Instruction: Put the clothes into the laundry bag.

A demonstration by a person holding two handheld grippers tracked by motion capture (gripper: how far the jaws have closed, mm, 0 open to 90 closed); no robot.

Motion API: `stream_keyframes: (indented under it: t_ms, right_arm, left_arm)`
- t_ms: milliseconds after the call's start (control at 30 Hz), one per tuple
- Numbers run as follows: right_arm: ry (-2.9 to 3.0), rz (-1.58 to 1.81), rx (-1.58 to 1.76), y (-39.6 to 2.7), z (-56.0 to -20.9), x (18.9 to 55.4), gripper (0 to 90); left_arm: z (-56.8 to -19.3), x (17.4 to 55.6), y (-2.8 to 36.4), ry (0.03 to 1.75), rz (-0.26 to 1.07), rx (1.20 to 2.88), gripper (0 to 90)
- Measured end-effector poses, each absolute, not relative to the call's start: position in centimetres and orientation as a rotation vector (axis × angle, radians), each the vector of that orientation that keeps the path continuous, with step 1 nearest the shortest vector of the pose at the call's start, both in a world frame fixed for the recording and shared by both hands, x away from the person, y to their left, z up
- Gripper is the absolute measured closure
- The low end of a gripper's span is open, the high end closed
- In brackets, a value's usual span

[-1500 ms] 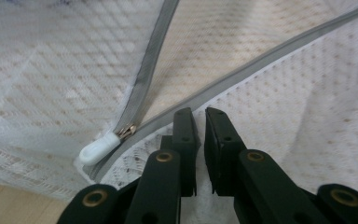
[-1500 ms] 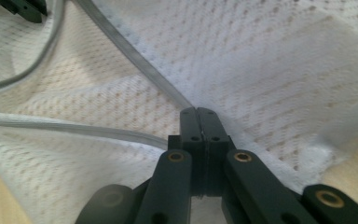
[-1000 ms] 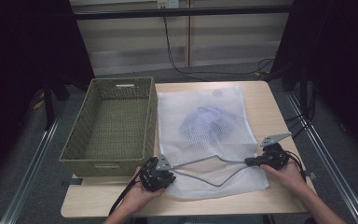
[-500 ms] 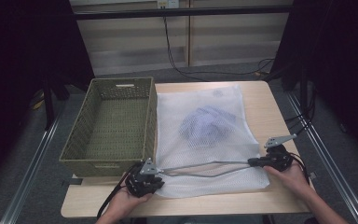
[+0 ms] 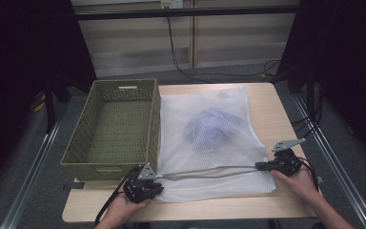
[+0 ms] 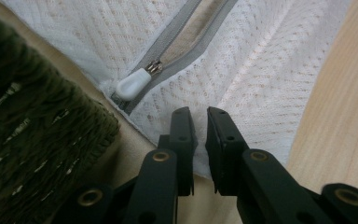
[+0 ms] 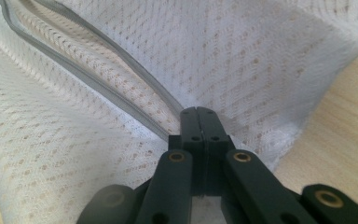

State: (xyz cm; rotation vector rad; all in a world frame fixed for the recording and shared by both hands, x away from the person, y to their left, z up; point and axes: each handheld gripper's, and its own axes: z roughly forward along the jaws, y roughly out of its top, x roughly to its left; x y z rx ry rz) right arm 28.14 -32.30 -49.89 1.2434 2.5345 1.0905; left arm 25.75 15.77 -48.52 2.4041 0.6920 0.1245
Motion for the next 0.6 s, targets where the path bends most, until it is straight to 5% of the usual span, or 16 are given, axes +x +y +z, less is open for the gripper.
stream_keyframes:
  t_ms: [333, 600]
  right_arm:
    - [2.465, 1.218, 1.257, -32.6, -49.2, 27.9, 81.2]
    - [2.287, 1.482, 1.221, -32.9, -47.3, 26.2, 54.5]
  left_arm:
    - [-47.3, 25.1, 15.7, 0.645, 0.125, 2.298, 73.3]
    - [-44.7, 22.9, 16.1, 0.606, 0.245, 2.111, 43.6]
